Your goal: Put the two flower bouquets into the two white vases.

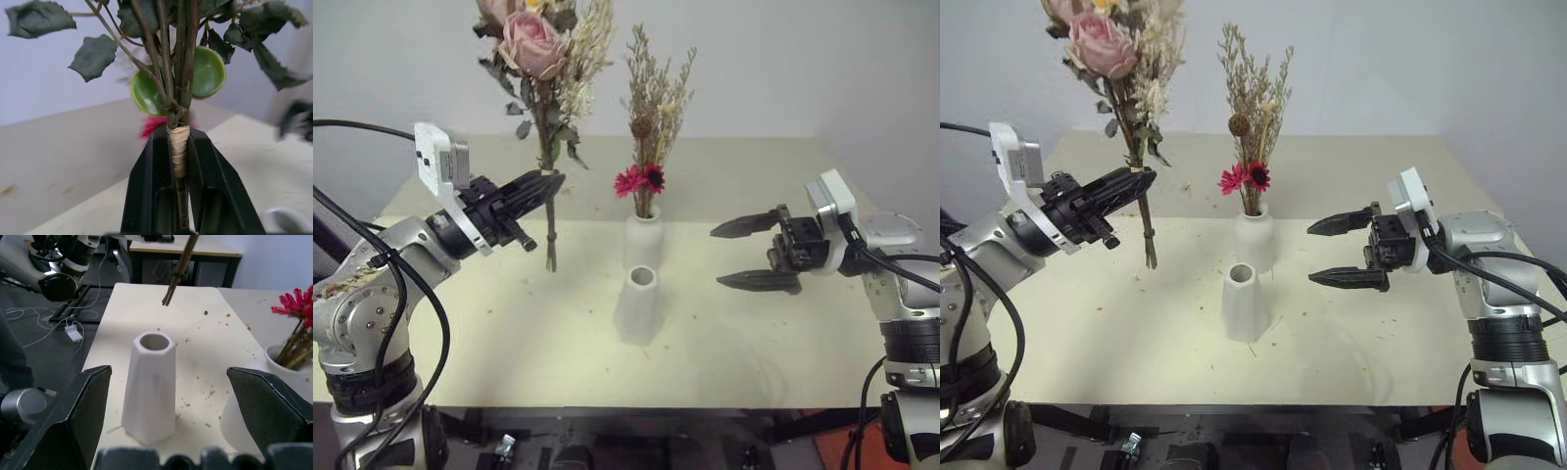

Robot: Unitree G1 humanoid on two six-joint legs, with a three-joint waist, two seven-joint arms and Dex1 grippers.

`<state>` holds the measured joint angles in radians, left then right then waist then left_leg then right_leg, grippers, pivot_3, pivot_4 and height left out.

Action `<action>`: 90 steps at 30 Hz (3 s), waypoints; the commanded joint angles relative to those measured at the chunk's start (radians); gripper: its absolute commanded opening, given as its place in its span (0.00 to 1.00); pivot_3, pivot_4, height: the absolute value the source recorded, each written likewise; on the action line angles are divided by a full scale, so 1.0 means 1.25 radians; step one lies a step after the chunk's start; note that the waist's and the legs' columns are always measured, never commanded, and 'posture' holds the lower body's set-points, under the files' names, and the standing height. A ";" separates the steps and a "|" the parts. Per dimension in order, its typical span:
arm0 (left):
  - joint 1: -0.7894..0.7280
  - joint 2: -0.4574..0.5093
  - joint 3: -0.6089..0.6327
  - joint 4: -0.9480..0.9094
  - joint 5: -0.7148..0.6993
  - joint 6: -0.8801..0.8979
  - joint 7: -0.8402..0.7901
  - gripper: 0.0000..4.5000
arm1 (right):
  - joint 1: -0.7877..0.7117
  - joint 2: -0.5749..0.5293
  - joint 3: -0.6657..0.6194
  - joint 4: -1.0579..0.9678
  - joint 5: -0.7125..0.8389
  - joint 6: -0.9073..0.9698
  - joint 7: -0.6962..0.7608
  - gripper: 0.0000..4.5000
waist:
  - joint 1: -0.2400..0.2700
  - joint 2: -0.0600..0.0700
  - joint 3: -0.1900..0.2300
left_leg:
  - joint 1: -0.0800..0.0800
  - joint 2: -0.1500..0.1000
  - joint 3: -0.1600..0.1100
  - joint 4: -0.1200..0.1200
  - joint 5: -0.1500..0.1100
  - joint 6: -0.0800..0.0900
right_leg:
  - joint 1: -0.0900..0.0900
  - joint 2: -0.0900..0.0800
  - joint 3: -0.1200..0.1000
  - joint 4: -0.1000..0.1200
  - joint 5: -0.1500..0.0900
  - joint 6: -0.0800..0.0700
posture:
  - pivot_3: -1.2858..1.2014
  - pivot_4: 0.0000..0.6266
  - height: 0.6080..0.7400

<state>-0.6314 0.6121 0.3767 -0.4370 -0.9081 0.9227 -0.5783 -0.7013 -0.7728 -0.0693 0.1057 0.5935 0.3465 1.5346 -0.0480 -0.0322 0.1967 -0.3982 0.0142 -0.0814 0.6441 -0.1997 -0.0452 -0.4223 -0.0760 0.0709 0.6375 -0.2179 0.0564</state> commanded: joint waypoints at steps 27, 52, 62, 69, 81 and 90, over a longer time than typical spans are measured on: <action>-0.147 -0.190 -0.222 0.118 0.029 -0.157 -0.081 0.03 | 0.048 -0.048 -0.052 -0.090 0.035 0.007 -0.042 1.00 | 0.002 0.000 0.000 | 0.000 0.000 0.000 0.000 0.000 0.000 | 0.000 0.000 0.000 0.000 -0.001 0.001 | 0.52 0.24 1.00; -0.037 -0.160 -0.269 0.083 0.056 -0.141 -0.095 0.03 | 0.065 -0.044 -0.054 -0.104 0.038 0.006 -0.059 1.00 | 0.003 0.000 0.000 | 0.000 0.000 0.000 0.000 0.000 0.000 | 0.000 0.000 0.000 0.000 -0.001 0.002 | 0.52 0.24 1.00; 0.037 -0.093 -0.248 0.038 0.036 -0.113 -0.132 0.73 | 0.070 -0.044 -0.054 -0.105 0.037 0.006 -0.062 1.00 | 0.000 0.000 0.000 | 0.000 0.000 0.000 0.000 0.000 0.000 | 0.000 0.000 0.001 0.000 -0.001 0.001 | 0.52 0.24 1.00; 0.150 0.006 -0.190 -0.019 0.008 -0.101 -0.144 0.99 | 0.062 -0.038 -0.047 -0.087 0.029 -0.002 -0.058 1.00 | 0.003 0.000 0.000 | 0.001 0.000 0.000 0.000 0.000 0.000 | 0.000 0.000 0.001 0.001 -0.001 0.002 | 0.52 0.24 1.00; 0.126 -0.039 -0.226 0.031 0.046 -0.136 -0.111 0.99 | 0.035 -0.019 -0.029 -0.064 0.016 -0.009 -0.057 1.00 | 0.007 0.000 0.000 | 0.000 0.000 0.000 0.001 0.000 0.000 | 0.000 0.000 0.000 0.000 -0.001 0.002 | 0.52 0.24 1.00; 0.003 -0.141 -0.310 0.137 0.108 -0.182 -0.155 0.99 | 0.050 -0.028 -0.039 -0.088 0.025 0.008 -0.068 1.00 | 0.002 0.000 0.000 | 0.000 0.000 0.000 0.000 0.000 0.000 | 0.000 0.000 0.000 0.000 0.000 0.001 | 0.52 0.24 1.00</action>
<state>-0.6030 0.4408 -0.0076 -0.2594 -0.7788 0.7241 -0.7519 -0.6404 -0.7939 -0.0900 0.0305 0.6104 0.3547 1.4547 -0.0452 -0.0322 0.1968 -0.3977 0.0142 -0.0813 0.6447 -0.1997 -0.0449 -0.4219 -0.0755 0.0716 0.6380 -0.2185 0.0572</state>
